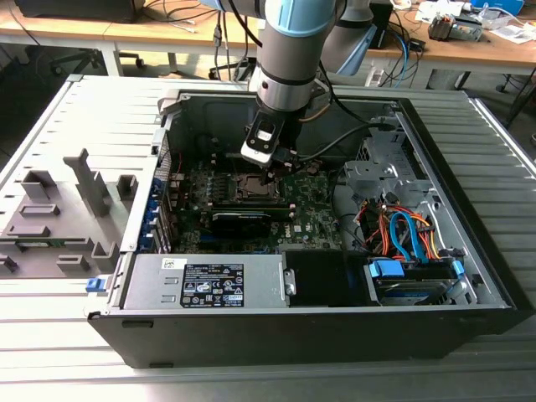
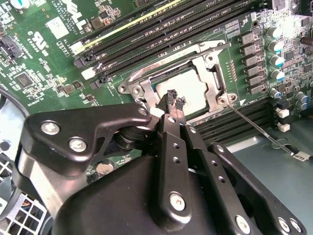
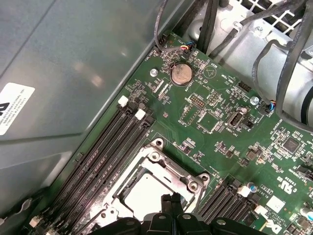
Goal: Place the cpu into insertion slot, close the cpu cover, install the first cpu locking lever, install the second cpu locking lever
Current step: 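Install the first cpu locking lever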
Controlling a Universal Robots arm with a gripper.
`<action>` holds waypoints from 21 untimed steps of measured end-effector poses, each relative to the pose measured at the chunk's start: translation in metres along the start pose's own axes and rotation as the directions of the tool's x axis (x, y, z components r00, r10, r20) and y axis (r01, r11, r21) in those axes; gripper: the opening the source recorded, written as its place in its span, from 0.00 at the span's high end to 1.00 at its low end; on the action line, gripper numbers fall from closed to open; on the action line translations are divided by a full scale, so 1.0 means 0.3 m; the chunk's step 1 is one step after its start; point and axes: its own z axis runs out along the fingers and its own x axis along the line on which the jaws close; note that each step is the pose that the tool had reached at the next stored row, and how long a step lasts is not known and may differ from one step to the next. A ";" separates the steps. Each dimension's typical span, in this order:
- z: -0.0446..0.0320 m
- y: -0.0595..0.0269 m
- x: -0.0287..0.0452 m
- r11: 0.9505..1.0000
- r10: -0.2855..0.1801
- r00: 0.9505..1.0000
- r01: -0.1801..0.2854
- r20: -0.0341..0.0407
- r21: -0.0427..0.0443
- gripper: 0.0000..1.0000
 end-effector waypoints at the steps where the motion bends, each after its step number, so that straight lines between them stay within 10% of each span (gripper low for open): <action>1: 0.000 0.000 0.000 1.000 -0.002 1.000 0.002 0.000 0.000 0.89; 21: 0.000 0.000 0.000 1.000 -0.029 1.000 0.029 0.000 0.002 0.89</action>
